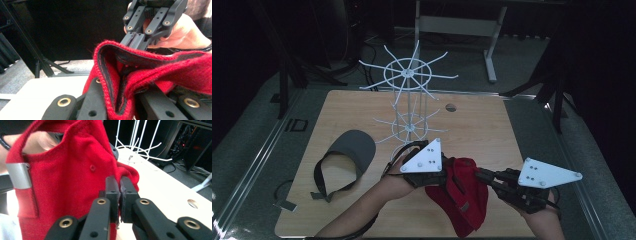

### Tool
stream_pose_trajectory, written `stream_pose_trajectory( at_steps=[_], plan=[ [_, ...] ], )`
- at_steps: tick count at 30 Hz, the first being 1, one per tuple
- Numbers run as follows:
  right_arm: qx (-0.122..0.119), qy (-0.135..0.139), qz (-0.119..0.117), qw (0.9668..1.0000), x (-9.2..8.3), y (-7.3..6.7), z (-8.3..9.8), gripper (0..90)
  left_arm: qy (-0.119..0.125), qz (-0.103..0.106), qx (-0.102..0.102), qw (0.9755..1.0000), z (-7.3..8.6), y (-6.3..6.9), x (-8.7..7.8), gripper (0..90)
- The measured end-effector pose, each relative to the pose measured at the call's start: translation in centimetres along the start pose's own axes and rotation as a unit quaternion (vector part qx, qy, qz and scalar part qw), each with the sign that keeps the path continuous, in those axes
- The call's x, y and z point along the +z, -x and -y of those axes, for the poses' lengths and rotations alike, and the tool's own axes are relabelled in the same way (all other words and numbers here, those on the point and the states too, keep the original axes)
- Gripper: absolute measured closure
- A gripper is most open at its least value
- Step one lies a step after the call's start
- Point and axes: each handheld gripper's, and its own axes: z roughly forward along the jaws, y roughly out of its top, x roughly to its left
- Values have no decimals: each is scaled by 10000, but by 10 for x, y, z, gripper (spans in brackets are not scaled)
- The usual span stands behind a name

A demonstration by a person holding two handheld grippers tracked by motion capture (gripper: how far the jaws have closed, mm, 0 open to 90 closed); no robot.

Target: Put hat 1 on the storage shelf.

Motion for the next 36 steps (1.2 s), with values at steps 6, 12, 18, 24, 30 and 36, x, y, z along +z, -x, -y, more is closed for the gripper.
stream_pose_trajectory(
  at_steps=[6, 12, 18, 24, 30, 36],
  plan=[
    [21, 64, 104, 9999, -1, -2, -2, 885, 97, 13, -63, 9999, 1, -2, -1, 862],
    [82, 195, 139, 9997, -5, 0, -5, 886, 75, -165, -91, 9998, -1, -1, -4, 793],
    [283, 465, 268, 9982, -19, 8, -5, 886, -10, -278, -268, 9993, 4, -2, -11, 608],
    [312, 547, 438, 9971, -26, 10, -7, 886, -98, -373, -321, 9987, 9, -1, -13, 563],
    [337, 538, 508, 9967, -27, 11, -7, 886, -58, -489, -380, 9981, 12, 1, -20, 508],
    [410, 633, 575, 9955, -33, 14, -8, 886, 19, -655, -536, 9964, 17, 0, -33, 477]
  ],
)
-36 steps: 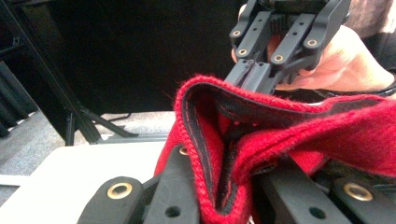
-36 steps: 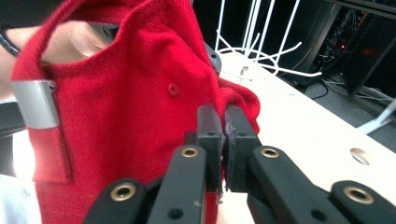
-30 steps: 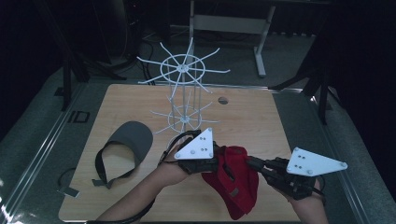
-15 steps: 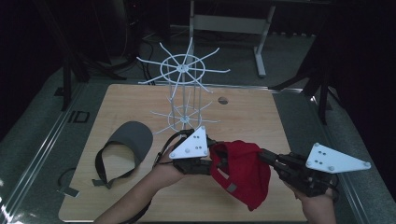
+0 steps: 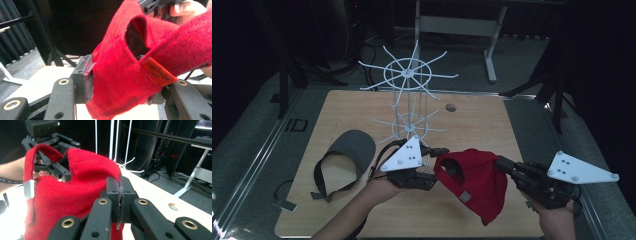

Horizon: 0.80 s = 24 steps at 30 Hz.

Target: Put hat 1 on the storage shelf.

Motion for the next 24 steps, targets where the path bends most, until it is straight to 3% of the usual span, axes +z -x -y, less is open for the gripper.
stream_pose_trajectory(
  at_steps=[10, 16, 24],
  plan=[
    [14, 96, 324, 9994, -9, 6, -4, 886, 17, -392, -159, 9991, 8, -1, -19, 453],
    [54, 214, 511, 9985, -15, 12, -8, 885, -152, -457, -115, 9988, 19, 4, -23, 454],
    [62, 360, 631, 9973, -20, 17, -18, 885, -199, -561, -286, 9978, 36, 7, -29, 454]
  ],
)
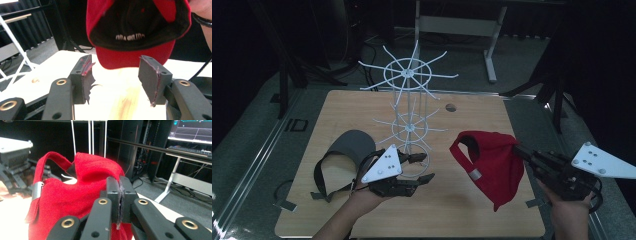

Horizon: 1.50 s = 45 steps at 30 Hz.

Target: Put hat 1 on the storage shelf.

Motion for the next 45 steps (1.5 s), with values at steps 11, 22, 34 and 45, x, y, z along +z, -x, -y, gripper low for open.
stream_pose_trajectory(
  at_steps=[11, 22, 34, 45],
  plan=[
    [-10, 155, 241, 9996, 1, 11, -20, 885, -82, -48, -146, 9998, 19, 4, -8, 466],
    [-33, 367, 482, 9982, 12, 27, -47, 885, -221, -164, -318, 9991, 46, 5, -14, 467],
    [-14, 486, 840, 9953, 38, 40, -78, 885, -194, -160, -421, 9988, 52, 3, -14, 466],
    [37, 339, 983, 9946, 66, 53, -98, 884, -218, -167, -440, 9987, 56, 1, -13, 466]
  ],
)
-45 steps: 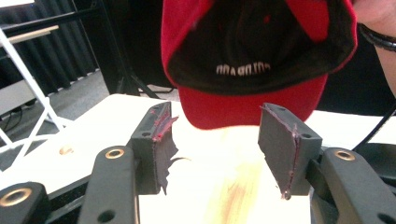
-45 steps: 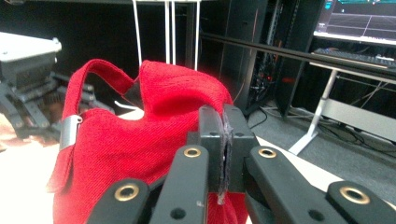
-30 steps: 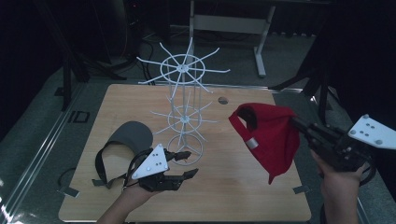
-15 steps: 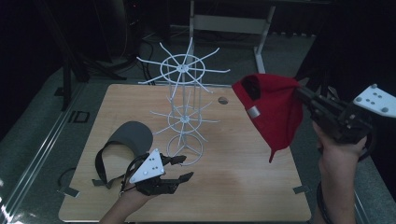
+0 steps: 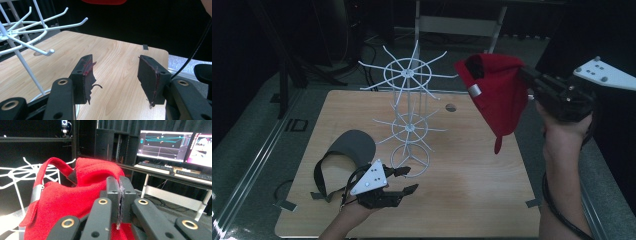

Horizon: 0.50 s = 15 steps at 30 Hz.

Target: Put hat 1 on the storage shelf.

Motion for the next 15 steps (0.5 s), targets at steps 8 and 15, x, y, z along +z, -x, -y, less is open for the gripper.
stream_pose_trajectory(
  at_steps=[8, 15],
  plan=[
    [-185, -243, -86, 9995, 11, -10, 10, 884, -4, -3, -62, 10000, 3, -1, -1, 467],
    [-221, -427, -226, 9986, 15, -17, 29, 884, -3, -12, -105, 9999, 6, -1, -2, 467]
  ],
)
